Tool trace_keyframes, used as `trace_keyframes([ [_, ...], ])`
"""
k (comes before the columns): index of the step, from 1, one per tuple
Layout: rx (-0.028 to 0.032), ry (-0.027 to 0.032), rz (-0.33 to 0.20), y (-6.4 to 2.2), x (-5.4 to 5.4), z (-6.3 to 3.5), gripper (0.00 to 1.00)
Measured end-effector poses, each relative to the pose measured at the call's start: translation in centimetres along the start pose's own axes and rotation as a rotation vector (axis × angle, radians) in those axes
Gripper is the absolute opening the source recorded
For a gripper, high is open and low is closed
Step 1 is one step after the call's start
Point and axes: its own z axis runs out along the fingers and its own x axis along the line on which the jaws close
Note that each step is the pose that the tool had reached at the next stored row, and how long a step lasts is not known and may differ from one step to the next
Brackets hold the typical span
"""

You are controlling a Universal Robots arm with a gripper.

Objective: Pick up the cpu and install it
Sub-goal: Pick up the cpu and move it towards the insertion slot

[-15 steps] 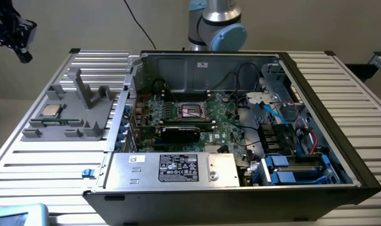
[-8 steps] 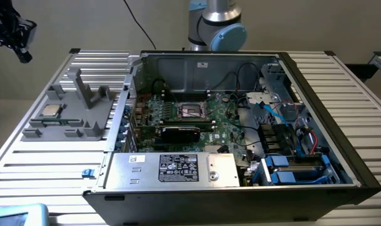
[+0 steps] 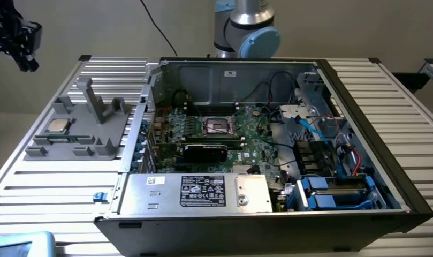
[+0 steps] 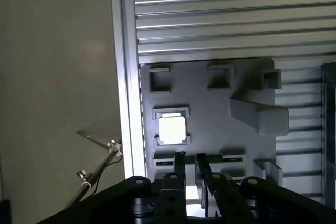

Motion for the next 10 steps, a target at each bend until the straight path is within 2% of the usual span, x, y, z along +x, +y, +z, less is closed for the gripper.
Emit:
trace_keyframes([
  [1,0.0,0.0,0.0,0.0,0.0,0.0,0.31],
  [4,0.0,0.0,0.0,0.0,0.0,0.0,0.36],
  [7,0.0,0.0001,0.0,-0.01,0.04,0.0,0.54],
  [9,0.0,0.0,0.0,-0.01,0.18,0.04,0.54],
  [10,0.0,0.0,0.0,-0.01,0.28,0.11,0.6],
])
